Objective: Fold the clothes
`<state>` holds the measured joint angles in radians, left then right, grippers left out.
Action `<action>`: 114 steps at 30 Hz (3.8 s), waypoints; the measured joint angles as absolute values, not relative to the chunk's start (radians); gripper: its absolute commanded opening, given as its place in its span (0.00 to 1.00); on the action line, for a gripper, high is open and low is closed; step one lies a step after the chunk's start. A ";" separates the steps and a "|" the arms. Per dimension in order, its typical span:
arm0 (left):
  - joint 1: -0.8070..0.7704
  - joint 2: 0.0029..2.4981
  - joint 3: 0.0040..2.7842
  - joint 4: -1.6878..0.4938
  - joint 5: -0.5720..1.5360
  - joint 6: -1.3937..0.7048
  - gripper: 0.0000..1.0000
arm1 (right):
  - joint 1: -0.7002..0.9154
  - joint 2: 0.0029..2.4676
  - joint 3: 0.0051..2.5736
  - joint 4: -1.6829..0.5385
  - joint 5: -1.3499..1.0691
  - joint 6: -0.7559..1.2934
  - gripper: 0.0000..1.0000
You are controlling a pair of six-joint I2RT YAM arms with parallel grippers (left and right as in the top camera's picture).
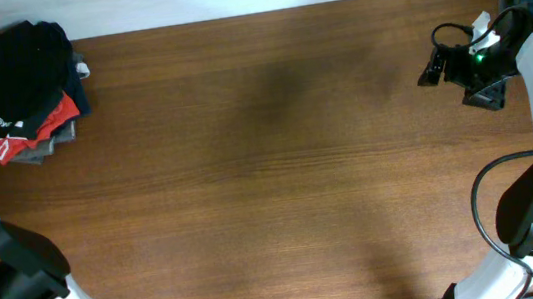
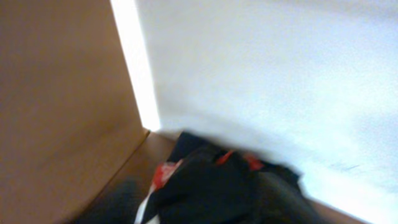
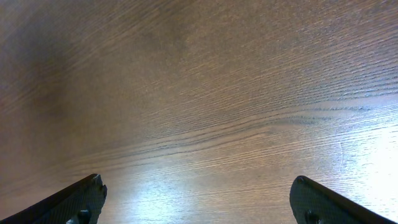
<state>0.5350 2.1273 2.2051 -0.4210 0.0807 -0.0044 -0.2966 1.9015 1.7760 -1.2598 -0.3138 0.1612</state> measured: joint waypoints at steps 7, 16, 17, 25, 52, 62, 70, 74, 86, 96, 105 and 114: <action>0.513 2.151 2.209 -0.298 0.113 0.009 0.00 | -0.297 1.901 1.776 -1.260 -0.314 0.161 0.99; 0.477 2.349 2.209 -0.197 0.022 0.038 0.01 | -0.297 1.901 1.776 -1.269 -0.314 0.160 0.99; 0.475 2.380 2.209 -0.205 0.008 0.038 0.01 | -0.297 1.901 1.776 -1.272 -0.314 0.161 0.99; 0.479 2.549 2.217 -0.282 -0.050 0.042 0.01 | -0.297 1.901 1.776 -1.283 -0.314 0.160 0.99; 0.355 2.362 2.218 -0.215 -0.097 0.043 0.07 | -0.297 1.901 1.775 -1.283 -0.314 0.161 0.99; 0.353 2.546 2.218 -0.254 -0.137 0.045 0.16 | -0.296 1.901 1.775 -1.283 -0.314 0.161 0.99; 0.353 2.535 2.224 -0.263 -0.139 0.047 0.34 | -0.297 1.901 1.775 -1.313 -0.324 0.161 0.99; 0.353 2.478 2.219 -0.320 -0.138 0.051 0.99 | -0.296 1.901 1.775 -1.312 -0.349 0.161 0.99; 0.353 1.945 2.212 -0.669 0.157 0.041 0.99 | -0.294 1.894 1.773 -1.377 -0.505 0.094 0.97; 0.352 1.643 2.220 -1.086 0.479 0.121 0.99 | -0.294 1.681 1.764 -1.576 -0.524 -0.013 0.99; 0.350 1.498 2.006 -1.097 0.713 0.220 0.99 | -0.241 1.394 1.763 -1.591 -0.515 -0.029 0.99; 0.350 1.108 1.455 -0.785 0.556 0.133 0.99 | -0.229 1.140 1.761 -1.639 -0.434 -0.015 0.99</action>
<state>0.3500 1.1080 1.4551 -0.7853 0.5560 0.1333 -0.2291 1.1400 1.7607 -1.6394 -0.4343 -0.0147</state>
